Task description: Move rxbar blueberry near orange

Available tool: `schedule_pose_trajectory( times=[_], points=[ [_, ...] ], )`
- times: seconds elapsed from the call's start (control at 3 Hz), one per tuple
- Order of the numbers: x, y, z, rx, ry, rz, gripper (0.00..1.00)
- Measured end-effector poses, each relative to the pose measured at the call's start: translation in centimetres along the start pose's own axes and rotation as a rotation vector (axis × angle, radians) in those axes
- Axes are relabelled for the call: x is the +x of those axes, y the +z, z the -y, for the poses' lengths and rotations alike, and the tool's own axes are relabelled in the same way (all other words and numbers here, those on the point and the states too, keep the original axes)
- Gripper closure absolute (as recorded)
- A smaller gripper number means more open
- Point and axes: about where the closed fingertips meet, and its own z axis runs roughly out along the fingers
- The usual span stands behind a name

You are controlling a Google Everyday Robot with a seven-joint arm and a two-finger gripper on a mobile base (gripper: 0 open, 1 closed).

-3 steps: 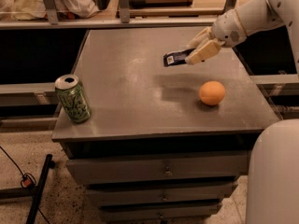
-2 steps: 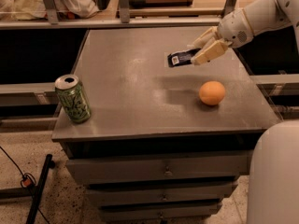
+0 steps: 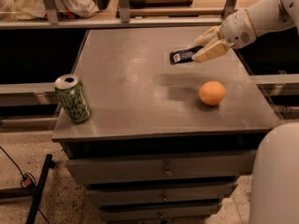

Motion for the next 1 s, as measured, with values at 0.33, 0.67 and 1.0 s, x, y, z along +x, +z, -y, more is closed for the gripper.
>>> schedule_pose_trajectory(
  times=[0.33, 0.67, 1.0],
  points=[
    [-0.12, 0.38, 0.42, 0.009, 0.000, 0.006, 0.14],
    [-0.22, 0.78, 0.80, 0.016, 0.001, 0.011, 0.00],
    [-0.23, 0.79, 0.80, 0.016, 0.001, 0.011, 0.00]
  ],
)
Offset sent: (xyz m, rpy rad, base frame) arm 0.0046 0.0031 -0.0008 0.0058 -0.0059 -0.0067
